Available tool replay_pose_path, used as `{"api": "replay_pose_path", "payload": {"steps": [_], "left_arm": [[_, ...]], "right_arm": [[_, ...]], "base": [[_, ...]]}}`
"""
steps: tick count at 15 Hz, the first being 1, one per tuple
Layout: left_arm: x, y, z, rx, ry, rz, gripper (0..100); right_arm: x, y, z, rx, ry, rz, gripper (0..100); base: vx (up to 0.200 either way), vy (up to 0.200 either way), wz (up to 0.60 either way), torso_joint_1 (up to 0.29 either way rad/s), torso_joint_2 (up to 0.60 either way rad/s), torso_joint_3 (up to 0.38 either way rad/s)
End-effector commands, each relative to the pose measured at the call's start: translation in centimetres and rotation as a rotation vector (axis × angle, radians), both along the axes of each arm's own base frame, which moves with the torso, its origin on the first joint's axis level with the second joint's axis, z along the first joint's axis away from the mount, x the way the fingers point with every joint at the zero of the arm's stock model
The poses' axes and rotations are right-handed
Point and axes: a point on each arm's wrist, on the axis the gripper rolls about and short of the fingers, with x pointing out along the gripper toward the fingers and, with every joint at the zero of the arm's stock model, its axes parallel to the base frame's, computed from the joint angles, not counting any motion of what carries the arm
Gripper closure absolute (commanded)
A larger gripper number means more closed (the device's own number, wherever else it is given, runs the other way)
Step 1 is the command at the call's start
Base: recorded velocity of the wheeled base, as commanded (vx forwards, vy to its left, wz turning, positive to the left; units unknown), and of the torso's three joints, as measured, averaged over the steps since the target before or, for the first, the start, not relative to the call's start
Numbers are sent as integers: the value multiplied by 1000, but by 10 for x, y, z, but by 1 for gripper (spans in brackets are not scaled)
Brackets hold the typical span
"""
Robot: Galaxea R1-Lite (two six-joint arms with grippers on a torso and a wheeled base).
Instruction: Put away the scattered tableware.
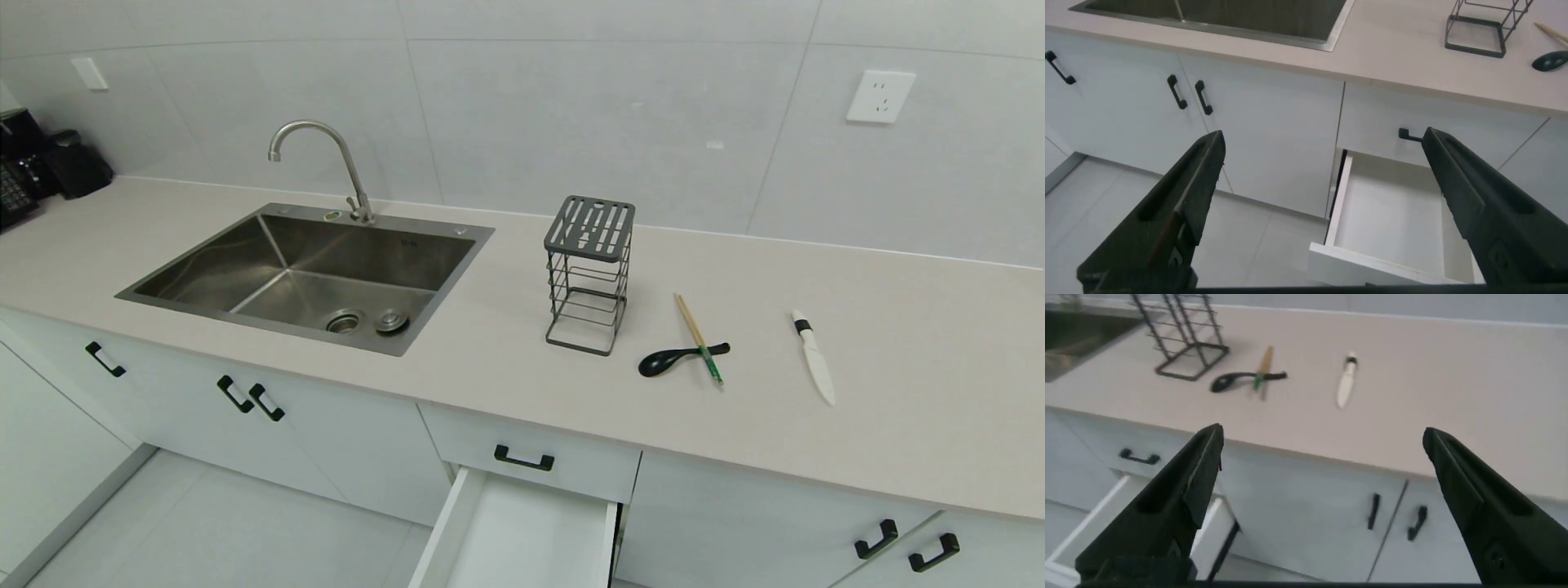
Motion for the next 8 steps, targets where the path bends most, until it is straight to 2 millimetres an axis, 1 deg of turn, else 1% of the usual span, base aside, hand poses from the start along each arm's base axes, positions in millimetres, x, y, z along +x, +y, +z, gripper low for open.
{"api": "replay_pose_path", "payload": {"steps": [1, 3, 4, 5, 6, 8], "left_arm": [[0, 0, 0, -1, 1, 1, 0], [0, 0, 0, -1, 1, 1, 0], [0, 0, 0, -1, 1, 1, 0], [0, 0, 0, -1, 1, 1, 0], [0, 0, 0, -1, 1, 0, 0], [0, 0, 0, -1, 1, 1, 0]], "right_arm": [[21, 3, 43, -11, 85, 165, 0], [44, 7, 44, -6, 227, 275, 0], [51, 7, 43, -4, 262, 290, 0], [69, 10, 43, -3, 349, 330, 0], [82, 11, 42, -8, 406, 361, 0], [107, 14, 45, -59, 475, 393, 0]], "base": [[0, 0, 0, 0, 0, 0], [0, 0, 0, 0, 0, 0], [0, 0, 0, 0, 0, 0], [0, 0, 0, 0, 0, 0], [0, 0, 0, 0, 0, 0], [0, 0, 0, 0, 0, 0]]}}
